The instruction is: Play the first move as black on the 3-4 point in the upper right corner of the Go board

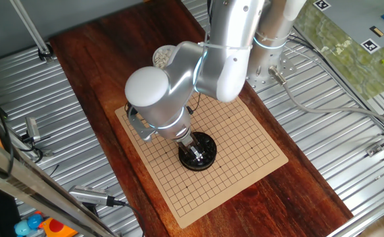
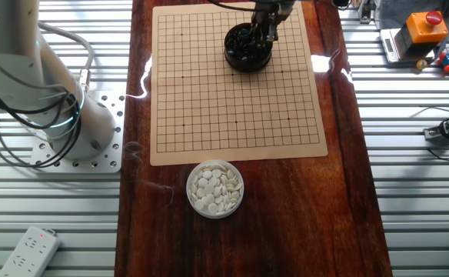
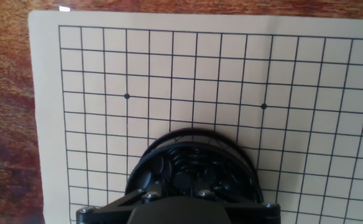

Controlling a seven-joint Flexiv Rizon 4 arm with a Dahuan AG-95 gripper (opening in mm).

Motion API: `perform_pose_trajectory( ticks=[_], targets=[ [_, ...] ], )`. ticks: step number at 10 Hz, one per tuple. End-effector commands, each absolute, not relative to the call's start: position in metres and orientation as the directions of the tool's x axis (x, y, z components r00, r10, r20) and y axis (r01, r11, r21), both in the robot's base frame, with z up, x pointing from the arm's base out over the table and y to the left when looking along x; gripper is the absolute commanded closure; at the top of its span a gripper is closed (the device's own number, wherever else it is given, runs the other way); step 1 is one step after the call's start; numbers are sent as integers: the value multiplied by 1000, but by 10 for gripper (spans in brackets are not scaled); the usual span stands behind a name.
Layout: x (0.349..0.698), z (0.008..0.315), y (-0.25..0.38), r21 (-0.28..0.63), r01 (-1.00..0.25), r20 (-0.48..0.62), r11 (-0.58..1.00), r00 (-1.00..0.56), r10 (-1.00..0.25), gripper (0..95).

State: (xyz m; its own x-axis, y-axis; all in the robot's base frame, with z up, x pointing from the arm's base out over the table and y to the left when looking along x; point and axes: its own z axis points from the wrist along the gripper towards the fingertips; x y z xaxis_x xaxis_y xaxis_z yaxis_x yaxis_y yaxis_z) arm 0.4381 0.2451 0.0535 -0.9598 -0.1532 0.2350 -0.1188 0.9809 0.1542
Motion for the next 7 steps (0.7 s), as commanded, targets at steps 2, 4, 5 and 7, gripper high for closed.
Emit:
perform_pose_trajectory(
  ticks=[2,4,5,7],
  targets=[
    [440,47,245,150,-117,237,982,-960,-150,760],
    [440,45,245,147,-115,236,982,-960,-147,760],
    [440,45,245,146,-119,230,982,-961,-150,950],
    [440,48,243,147,-123,223,981,-963,-154,950]
  ],
)
